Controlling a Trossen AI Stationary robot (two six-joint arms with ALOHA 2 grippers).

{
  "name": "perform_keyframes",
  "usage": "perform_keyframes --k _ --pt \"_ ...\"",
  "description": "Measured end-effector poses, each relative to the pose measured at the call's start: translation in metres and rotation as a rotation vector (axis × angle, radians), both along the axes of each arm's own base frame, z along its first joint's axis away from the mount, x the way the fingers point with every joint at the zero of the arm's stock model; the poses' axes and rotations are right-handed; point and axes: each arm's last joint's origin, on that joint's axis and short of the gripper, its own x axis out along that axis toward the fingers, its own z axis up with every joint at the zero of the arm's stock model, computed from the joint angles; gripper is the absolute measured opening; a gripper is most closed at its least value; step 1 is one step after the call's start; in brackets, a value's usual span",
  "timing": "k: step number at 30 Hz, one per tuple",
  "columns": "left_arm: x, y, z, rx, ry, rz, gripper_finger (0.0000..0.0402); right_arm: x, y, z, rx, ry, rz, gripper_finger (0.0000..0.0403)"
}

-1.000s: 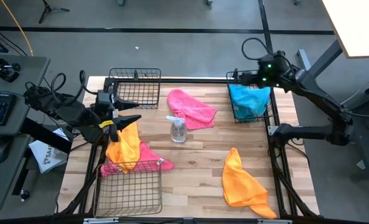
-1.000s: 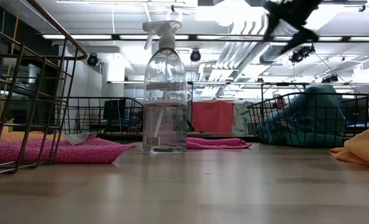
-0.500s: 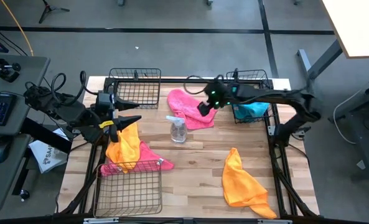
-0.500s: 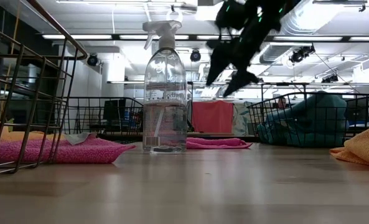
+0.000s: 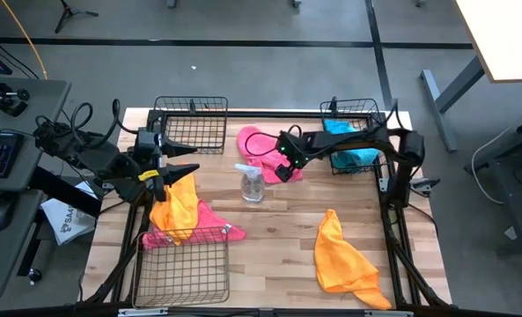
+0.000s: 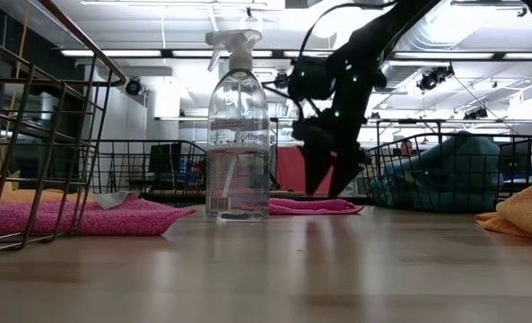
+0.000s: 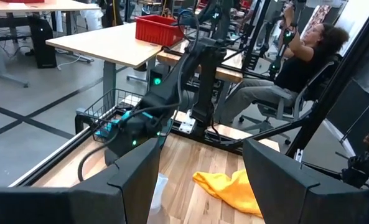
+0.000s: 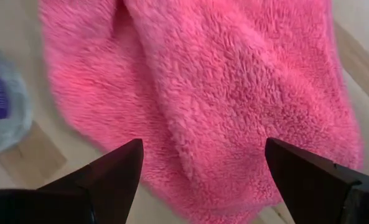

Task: Sort microfiber towel by color & place in baskets
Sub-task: Put the top pink microfiber towel into the left black wire basket

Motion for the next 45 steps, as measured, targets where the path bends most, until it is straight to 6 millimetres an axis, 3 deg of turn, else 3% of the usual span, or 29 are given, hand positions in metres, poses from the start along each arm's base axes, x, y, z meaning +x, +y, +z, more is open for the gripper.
perform_keyframes --k 5,8,11,14,16,21,26,32,38,45 --pt "0.000 0.000 0.000 0.000 0.000 0.000 0.0219 0.001 0.000 -0.016 -0.025 0.075 -0.001 0.0330" --pt "0.000 0.000 0.000 0.000 0.000 0.000 0.0219 0.001 0.000 -0.022 -0.032 0.108 -0.003 0.0303" --pt "0.000 0.000 0.000 0.000 0.000 0.000 0.0219 -0.001 0.003 -0.023 -0.068 0.154 -0.011 0.0223" --pt "0.000 0.000 0.000 0.000 -0.001 0.000 0.0219 -0.008 0.006 -0.018 -0.080 0.193 -0.009 0.0085" --pt "-0.001 0.001 0.001 0.015 0.000 -0.002 0.0219 -0.010 0.005 -0.008 -0.091 0.173 0.010 0.0023" --pt "-0.003 0.004 0.000 0.127 0.026 0.073 0.0219 -0.017 -0.003 0.049 -0.172 0.050 -0.032 0.0011" --pt "0.002 0.005 -0.005 0.299 0.116 0.181 0.0219 -0.013 -0.013 0.132 -0.286 -0.220 -0.071 0.0005" --pt "0.007 0.016 -0.022 0.375 0.285 0.259 0.0219 0.011 -0.016 0.209 -0.382 -0.501 -0.066 0.0003" --pt "0.011 0.027 -0.044 0.380 0.394 0.321 0.0219 0.053 -0.018 0.235 -0.397 -0.636 -0.011 0.0002" --pt "0.000 0.036 -0.053 0.337 0.376 0.368 0.0216 0.117 -0.030 0.228 -0.386 -0.767 0.026 0.0001"
